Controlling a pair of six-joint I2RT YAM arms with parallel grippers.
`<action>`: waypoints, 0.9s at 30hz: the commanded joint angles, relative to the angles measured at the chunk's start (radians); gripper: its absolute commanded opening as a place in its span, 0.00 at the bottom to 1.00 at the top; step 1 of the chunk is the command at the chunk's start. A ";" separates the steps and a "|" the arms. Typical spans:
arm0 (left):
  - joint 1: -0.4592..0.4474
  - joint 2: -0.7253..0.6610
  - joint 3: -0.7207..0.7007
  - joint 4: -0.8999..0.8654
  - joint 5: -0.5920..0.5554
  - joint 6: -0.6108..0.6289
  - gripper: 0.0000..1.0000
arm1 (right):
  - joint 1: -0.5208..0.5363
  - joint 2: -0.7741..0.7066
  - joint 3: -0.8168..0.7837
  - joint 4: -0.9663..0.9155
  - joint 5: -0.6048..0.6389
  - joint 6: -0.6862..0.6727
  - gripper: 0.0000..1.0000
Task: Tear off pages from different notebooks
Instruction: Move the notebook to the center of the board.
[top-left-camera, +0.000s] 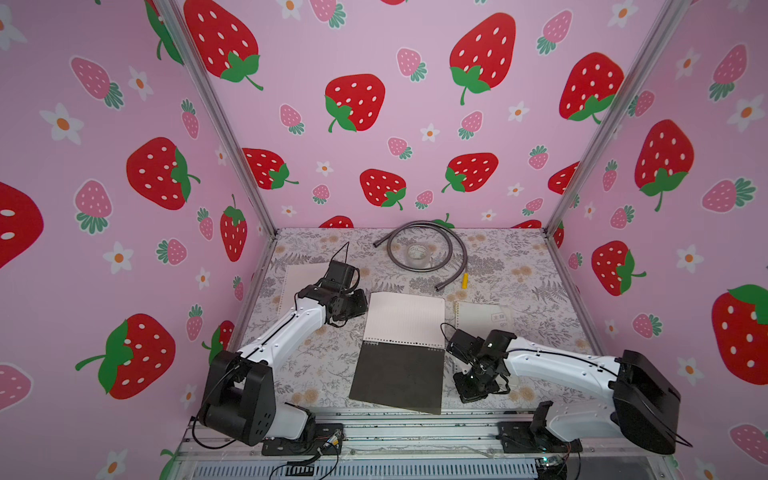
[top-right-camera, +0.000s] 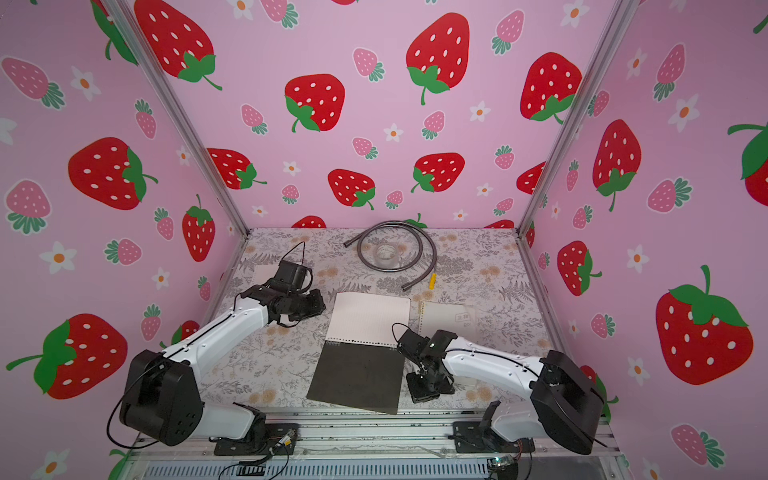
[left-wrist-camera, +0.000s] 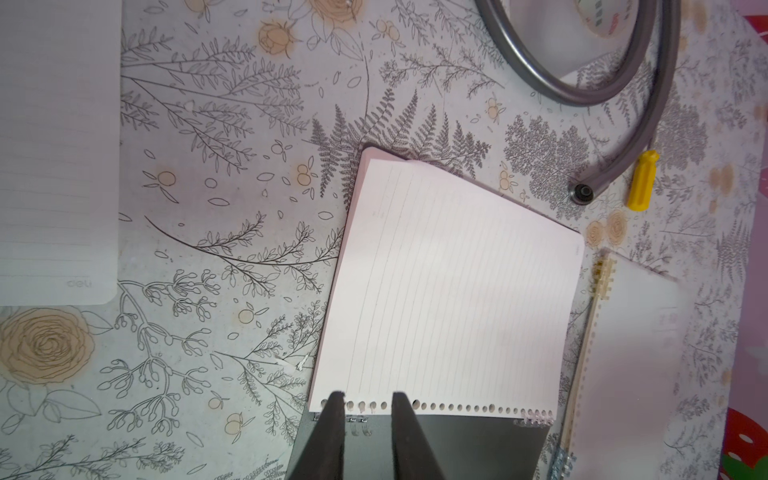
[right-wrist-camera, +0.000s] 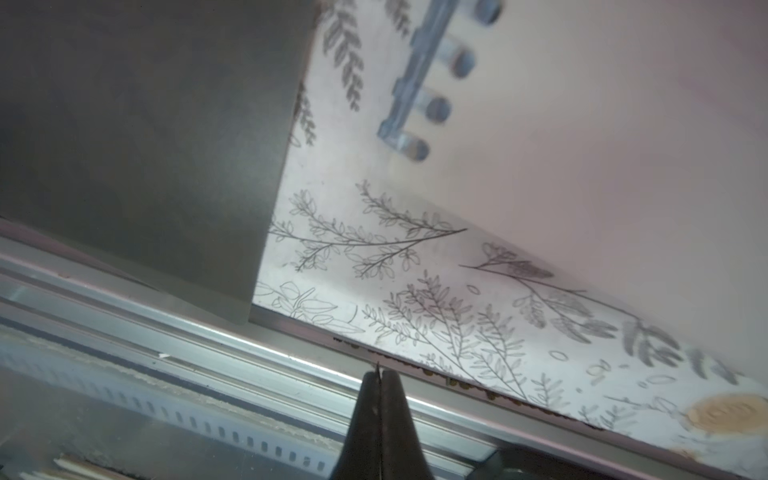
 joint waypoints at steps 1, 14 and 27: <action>-0.004 -0.039 -0.002 0.002 -0.032 0.002 0.23 | 0.011 0.065 -0.002 0.042 -0.107 -0.054 0.00; -0.005 -0.113 -0.036 -0.037 -0.084 0.006 0.23 | 0.041 0.370 0.148 0.119 -0.066 -0.263 0.00; -0.005 -0.185 -0.029 -0.111 -0.147 0.013 0.23 | -0.068 0.576 0.383 0.156 -0.135 -0.515 0.00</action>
